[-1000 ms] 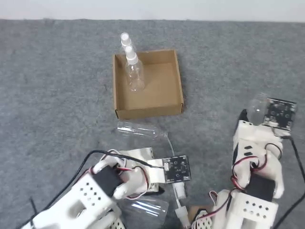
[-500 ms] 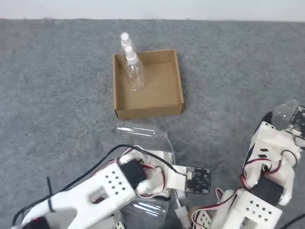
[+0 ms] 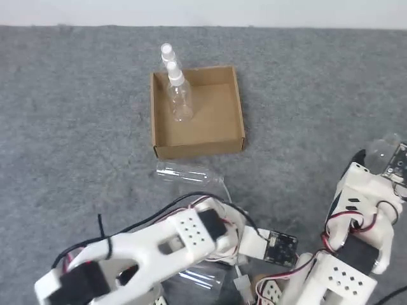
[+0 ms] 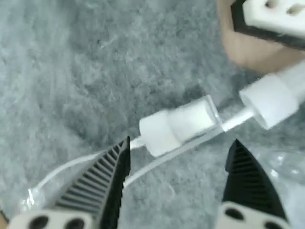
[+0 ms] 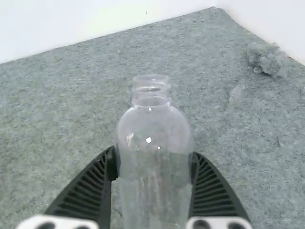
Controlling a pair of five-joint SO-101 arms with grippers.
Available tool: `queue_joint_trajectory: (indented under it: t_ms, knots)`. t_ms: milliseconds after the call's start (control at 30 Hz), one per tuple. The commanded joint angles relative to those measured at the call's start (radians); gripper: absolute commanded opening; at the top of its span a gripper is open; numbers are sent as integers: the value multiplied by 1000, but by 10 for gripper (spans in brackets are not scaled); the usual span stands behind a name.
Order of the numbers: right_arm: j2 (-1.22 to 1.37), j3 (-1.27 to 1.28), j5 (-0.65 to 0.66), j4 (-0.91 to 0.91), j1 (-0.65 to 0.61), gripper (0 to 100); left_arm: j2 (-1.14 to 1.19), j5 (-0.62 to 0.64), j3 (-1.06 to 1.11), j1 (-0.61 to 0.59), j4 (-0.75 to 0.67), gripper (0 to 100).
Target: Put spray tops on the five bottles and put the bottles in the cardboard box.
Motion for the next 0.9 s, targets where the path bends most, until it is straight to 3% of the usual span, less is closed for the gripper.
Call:
queue_joint_trajectory:
  t_ms: [0, 233, 633, 867]
  knots:
    - [-28, -51, -11, -27, 10, 61, 71, -14, -120, -8, -23, 301]
    - [-28, -51, -9, -27, 7, 61, 189, -29, -219, -41, -15, 301]
    - [-28, -51, -8, -27, 5, 61, 404, -100, -412, -40, 137, 239]
    - [-28, -51, -6, -27, 5, 61, 431, -100, -444, -41, 152, 129]
